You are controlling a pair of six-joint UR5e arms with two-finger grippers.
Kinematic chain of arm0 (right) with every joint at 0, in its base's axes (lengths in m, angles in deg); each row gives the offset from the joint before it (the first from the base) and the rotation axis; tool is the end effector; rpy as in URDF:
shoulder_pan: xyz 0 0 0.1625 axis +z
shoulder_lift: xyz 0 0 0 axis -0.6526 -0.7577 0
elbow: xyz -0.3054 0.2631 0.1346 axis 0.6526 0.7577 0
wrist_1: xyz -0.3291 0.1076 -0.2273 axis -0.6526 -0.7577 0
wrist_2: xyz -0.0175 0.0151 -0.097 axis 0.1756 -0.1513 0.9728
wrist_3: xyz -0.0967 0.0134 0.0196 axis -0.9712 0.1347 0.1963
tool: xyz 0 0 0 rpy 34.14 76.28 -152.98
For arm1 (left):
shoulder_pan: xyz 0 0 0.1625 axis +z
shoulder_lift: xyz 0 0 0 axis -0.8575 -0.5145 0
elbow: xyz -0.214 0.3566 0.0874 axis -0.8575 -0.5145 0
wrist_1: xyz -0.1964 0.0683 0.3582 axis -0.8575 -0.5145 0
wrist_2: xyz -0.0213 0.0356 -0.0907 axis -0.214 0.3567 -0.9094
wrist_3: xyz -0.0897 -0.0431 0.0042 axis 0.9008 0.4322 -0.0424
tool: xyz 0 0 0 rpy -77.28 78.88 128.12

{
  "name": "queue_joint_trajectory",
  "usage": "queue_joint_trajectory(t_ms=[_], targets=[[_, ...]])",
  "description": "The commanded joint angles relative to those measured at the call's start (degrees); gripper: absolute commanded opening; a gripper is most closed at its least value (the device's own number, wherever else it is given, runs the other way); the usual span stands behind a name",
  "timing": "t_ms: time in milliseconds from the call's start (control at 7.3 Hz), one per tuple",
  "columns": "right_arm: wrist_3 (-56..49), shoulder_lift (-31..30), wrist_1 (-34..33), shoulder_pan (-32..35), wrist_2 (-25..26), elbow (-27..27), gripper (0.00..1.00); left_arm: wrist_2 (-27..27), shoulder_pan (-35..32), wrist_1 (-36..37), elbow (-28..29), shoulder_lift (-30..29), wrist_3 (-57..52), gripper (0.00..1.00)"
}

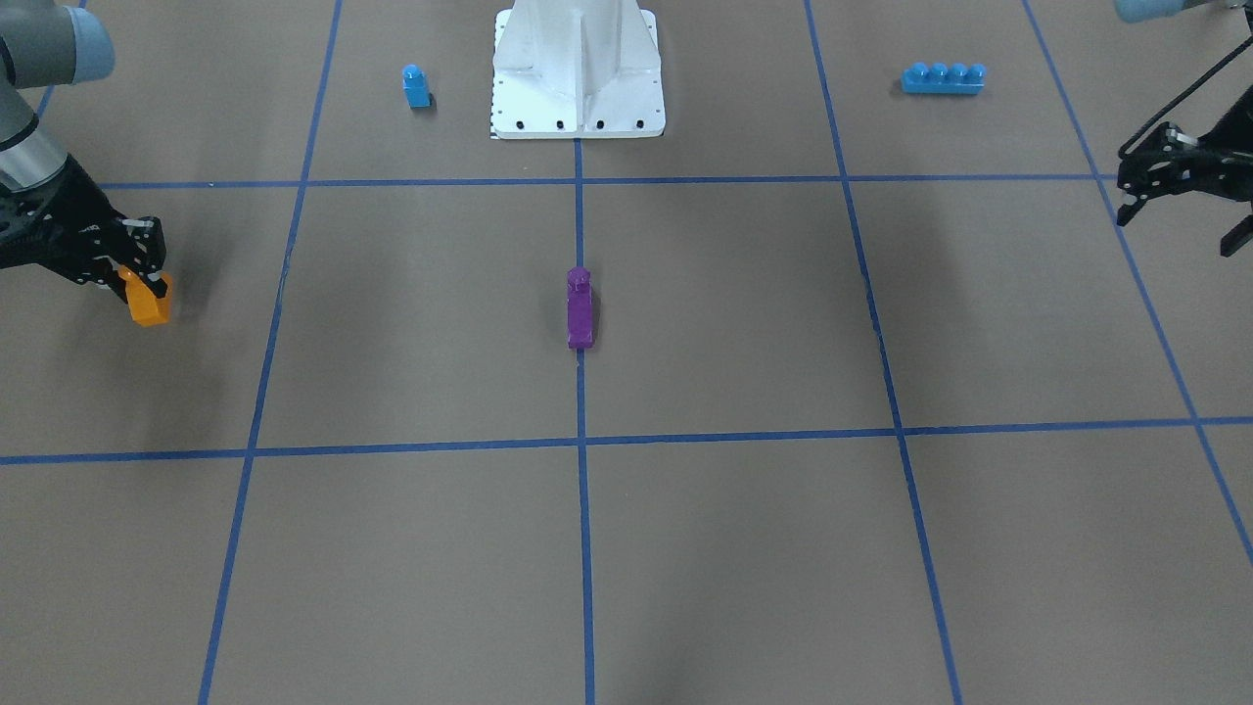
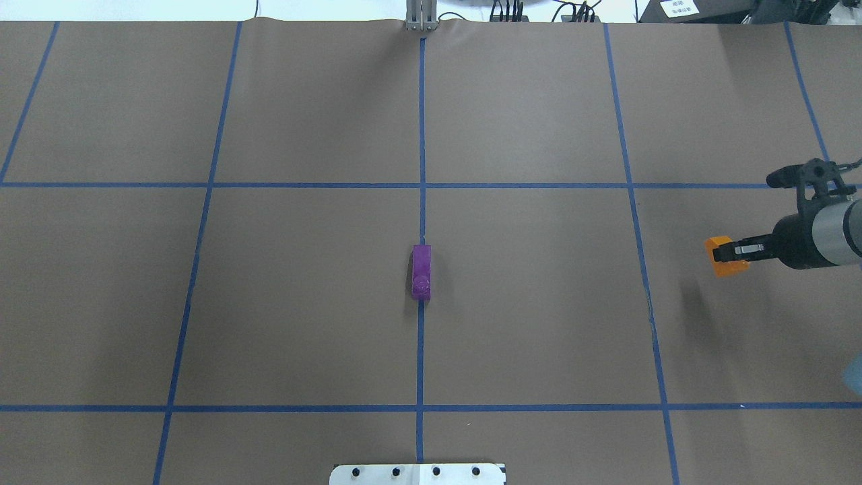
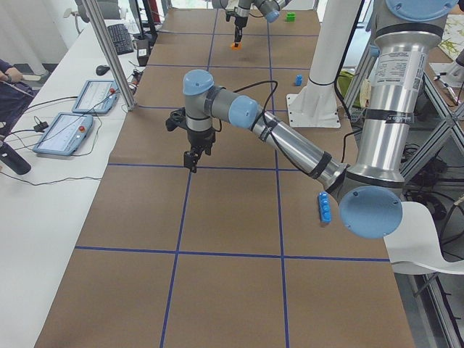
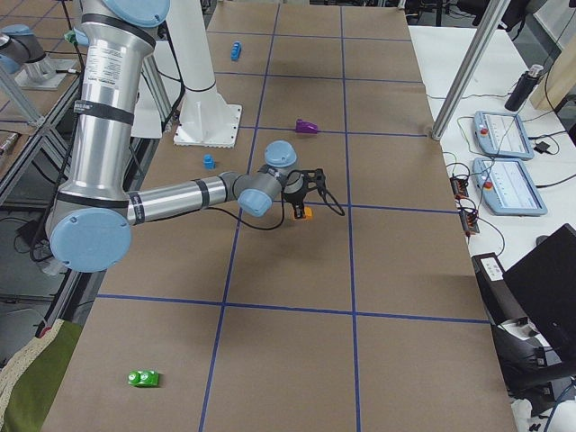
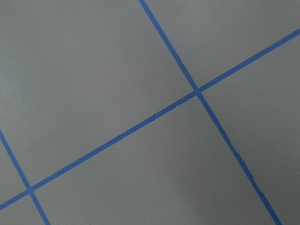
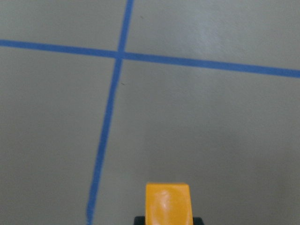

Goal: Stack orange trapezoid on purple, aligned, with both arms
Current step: 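Carry the orange trapezoid with the right gripper over the purple trapezoid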

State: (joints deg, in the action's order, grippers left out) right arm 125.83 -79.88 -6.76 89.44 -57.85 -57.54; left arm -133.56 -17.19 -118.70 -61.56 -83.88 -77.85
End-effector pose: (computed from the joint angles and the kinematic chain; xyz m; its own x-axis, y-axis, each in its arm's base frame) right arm -0.2319 -0.4003 0.4814 0.6398 -0.1335 0.7569 -0.0796 0.9680 0.2380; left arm 0.0481 -0.4999 0.4235 0.7158 0.4024 -0.5708 -0.2438 0.9099 0.3357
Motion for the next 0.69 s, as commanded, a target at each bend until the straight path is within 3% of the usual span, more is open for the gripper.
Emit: queue_joint_trajectory(t_ms=[0, 137, 274, 411, 548], targets=[[1.17, 13.10, -20.16, 0.52, -2.04, -5.10, 0.00, -0.53, -8.02, -4.87, 7.69, 2.05, -11.18, 1.00], [3.35, 20.84, -30.44, -0.96, -2.75, -6.25, 0.00, -1.23, -13.37, -5.05, 13.22, 1.71, -18.76, 1.00], [6.94, 28.57, -37.68, -3.93, -2.49, -6.00, 0.00, -5.50, -17.08, -4.97, 16.24, 1.97, -22.32, 1.00], [8.72, 34.04, -42.11, -7.10, -1.44, -5.73, 0.00, -7.54, -20.16, -4.62, 17.49, 2.32, -24.53, 1.00], [11.96, 36.62, -42.32, -10.43, 1.18, -5.64, 0.00, -7.65, -20.37, -4.53, 17.06, 3.02, -24.55, 1.00]])
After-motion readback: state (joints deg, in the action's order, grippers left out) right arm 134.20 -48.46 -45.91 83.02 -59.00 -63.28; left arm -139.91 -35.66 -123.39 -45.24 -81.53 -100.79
